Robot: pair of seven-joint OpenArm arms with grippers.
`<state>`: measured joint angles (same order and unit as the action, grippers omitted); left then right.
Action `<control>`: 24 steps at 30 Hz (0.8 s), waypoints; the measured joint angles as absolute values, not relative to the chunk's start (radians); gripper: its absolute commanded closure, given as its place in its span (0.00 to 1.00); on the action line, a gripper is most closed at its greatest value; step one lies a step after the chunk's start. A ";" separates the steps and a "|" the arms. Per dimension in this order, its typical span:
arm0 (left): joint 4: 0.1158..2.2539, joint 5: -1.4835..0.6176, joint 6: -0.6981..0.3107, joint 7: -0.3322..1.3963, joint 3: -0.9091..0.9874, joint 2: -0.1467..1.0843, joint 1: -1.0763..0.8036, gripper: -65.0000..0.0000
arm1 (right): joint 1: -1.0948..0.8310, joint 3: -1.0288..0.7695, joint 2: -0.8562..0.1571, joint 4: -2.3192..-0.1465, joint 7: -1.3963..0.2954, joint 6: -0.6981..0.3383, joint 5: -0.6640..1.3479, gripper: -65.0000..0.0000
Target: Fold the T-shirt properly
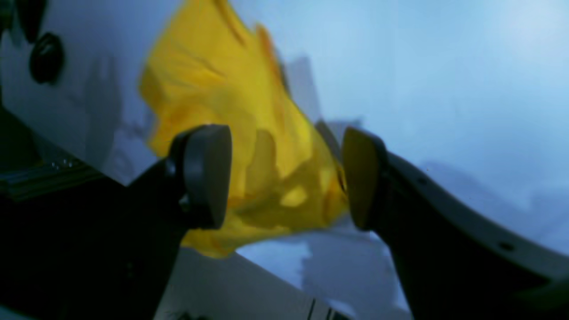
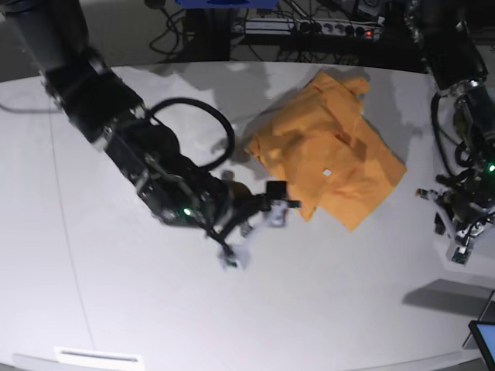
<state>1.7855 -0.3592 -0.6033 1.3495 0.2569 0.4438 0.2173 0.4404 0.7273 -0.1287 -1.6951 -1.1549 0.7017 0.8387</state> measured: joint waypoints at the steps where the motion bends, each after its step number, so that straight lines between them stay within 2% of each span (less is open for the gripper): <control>1: 1.783 -0.356 -0.623 1.370 0.259 0.424 0.232 0.72 | 0.417 0.716 -0.131 -1.709 -1.157 0.702 0.838 0.42; 4: 1.782 -0.363 -0.693 1.377 0.257 0.384 0.257 0.72 | 0.353 0.690 -0.139 -1.794 -1.164 0.701 0.842 0.42; 10: 1.657 -0.358 -0.693 1.376 0.250 0.361 0.261 0.72 | 0.292 0.666 -0.141 -1.872 -1.164 0.701 0.842 0.43; 12: 1.577 -0.340 -0.694 1.378 0.251 0.368 0.265 0.73 | 0.270 0.666 -0.141 -1.874 -1.169 0.701 0.842 0.49; 15: 1.497 -0.347 -0.694 1.370 0.250 0.401 0.268 0.75 | 0.258 0.666 -0.141 -1.874 -1.168 0.701 0.842 0.65; 20: 1.489 -0.354 -0.693 1.273 0.252 0.457 0.212 0.98 | 0.250 0.665 -0.141 -1.875 -1.161 0.701 0.838 0.99; 24: 1.483 -0.357 -0.694 1.268 0.249 0.448 0.194 1.00 | 0.249 0.665 -0.140 -1.875 -1.161 0.701 0.839 0.98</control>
<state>1.4834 -0.3569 -0.6937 1.2682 0.2485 0.4484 0.1936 0.2485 0.6651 -0.1402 -1.8748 -1.1606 0.7010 0.8387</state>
